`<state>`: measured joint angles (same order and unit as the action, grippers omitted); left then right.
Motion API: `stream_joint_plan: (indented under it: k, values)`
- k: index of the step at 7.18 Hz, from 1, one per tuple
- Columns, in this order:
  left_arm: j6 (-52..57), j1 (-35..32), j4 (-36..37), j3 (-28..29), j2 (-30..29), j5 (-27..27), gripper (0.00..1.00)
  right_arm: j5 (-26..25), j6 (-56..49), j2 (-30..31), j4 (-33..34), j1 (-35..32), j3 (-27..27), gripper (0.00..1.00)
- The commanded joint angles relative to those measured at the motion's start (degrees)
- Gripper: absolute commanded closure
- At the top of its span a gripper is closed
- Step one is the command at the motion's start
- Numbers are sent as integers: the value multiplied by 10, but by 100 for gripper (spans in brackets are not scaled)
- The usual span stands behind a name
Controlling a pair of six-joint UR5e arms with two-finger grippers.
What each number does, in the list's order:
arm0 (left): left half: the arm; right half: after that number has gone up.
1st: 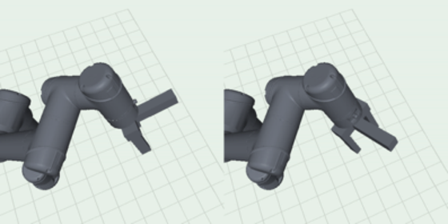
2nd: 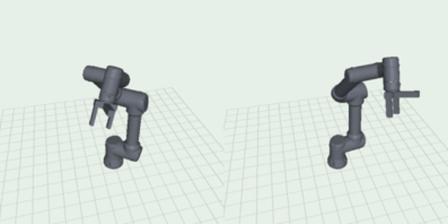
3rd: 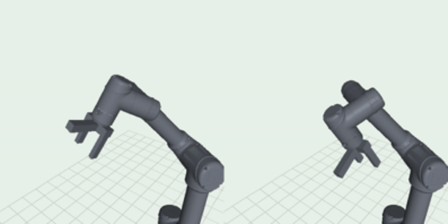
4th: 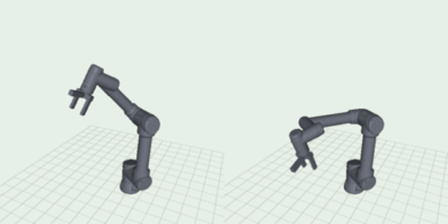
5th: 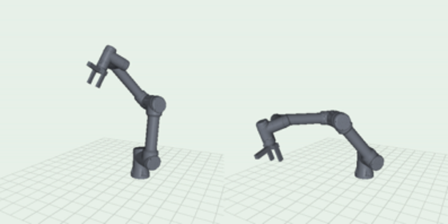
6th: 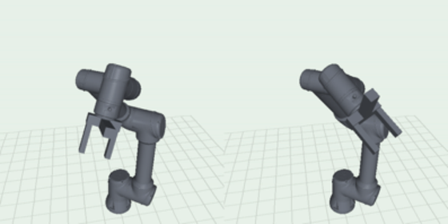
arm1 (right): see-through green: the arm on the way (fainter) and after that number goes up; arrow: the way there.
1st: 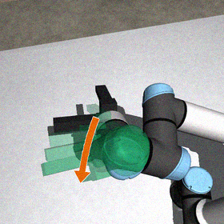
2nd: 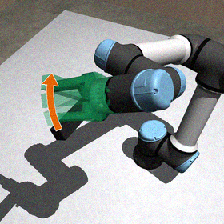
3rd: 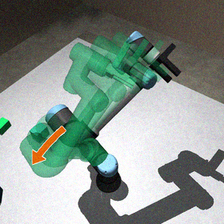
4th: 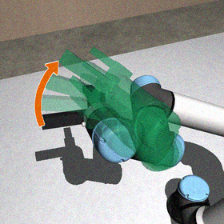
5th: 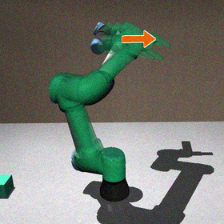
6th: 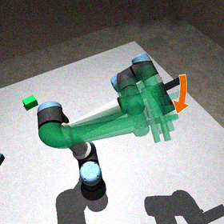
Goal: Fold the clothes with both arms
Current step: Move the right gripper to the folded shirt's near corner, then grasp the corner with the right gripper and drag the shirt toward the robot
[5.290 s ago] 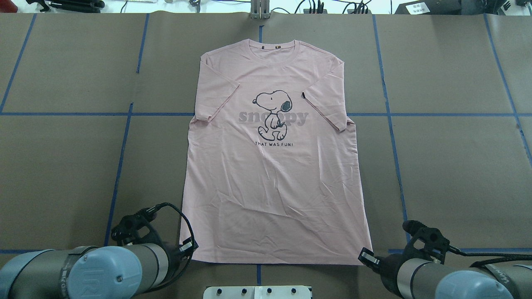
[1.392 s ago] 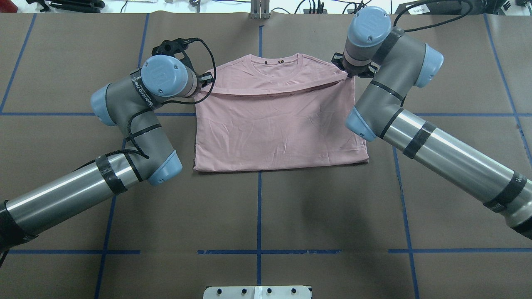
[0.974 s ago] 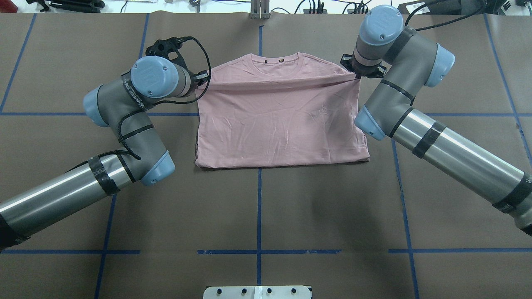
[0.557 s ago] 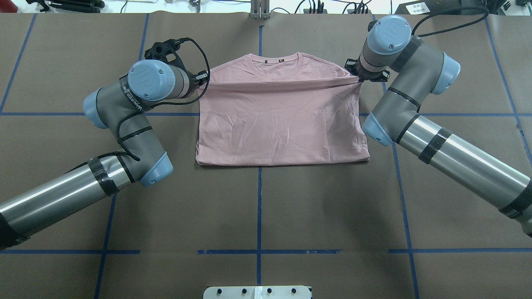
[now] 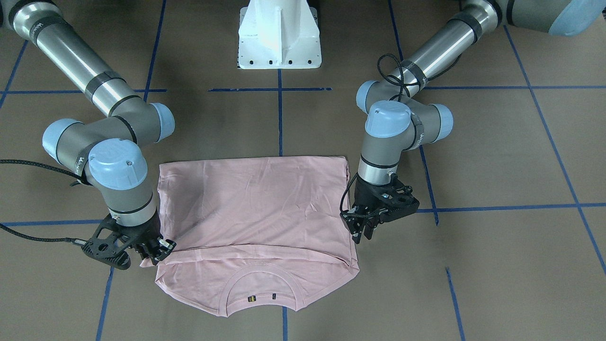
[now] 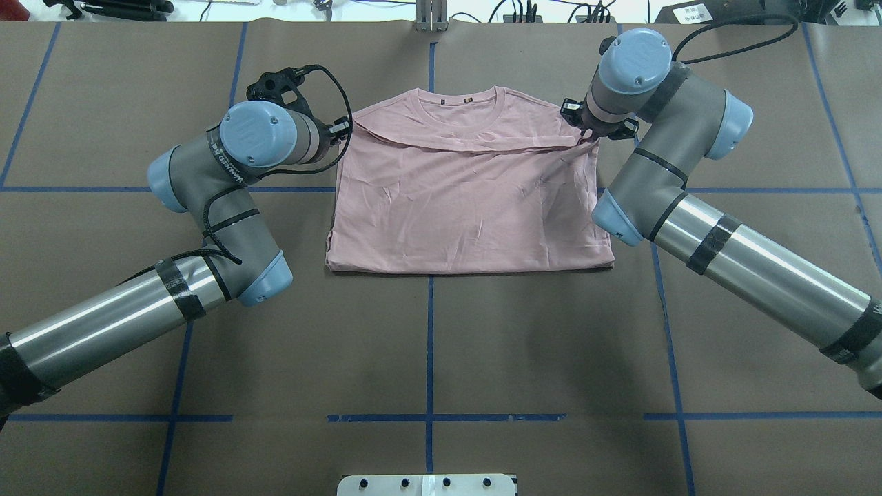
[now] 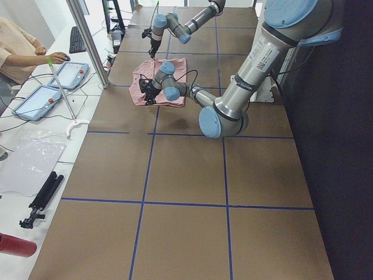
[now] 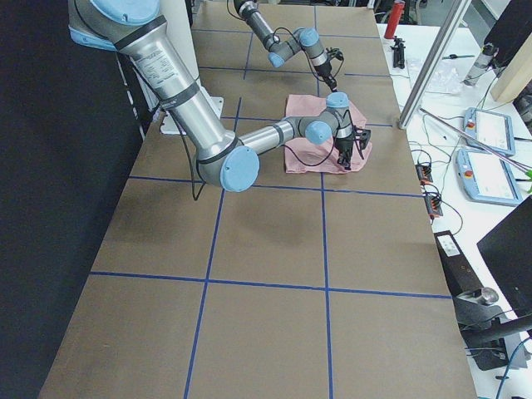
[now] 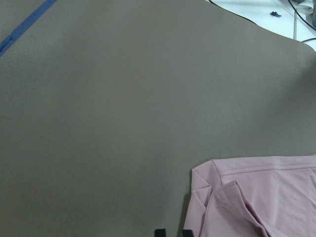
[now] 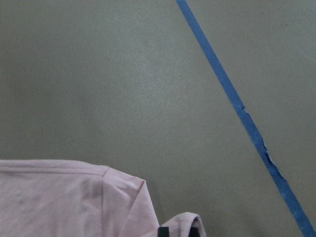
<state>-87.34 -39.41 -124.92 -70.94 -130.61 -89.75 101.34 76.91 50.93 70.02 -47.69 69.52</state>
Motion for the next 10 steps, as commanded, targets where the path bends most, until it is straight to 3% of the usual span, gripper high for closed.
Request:
stream_joint_plan:
  k: [1,2,3,4,5,7,10]
  values:
    - [1,-1,-1,-16,4,-2,58,1,2,-6,-2,1,1,31]
    - [1,-1,0,-37,7,-2,58,3,9,-7,-6,1,8,25]
    - [0,0,1,-48,8,-3,57,9,34,4,-5,2,48,22]
    - [-2,2,2,-50,8,-3,57,45,72,64,-4,28,134,22]
    - [-5,3,1,-60,21,-3,57,50,109,137,1,56,235,21]
    - [-5,3,2,-79,35,-3,57,39,196,249,-4,116,349,19]
    - [-3,3,2,-80,37,-3,57,-11,204,268,-4,149,336,17]
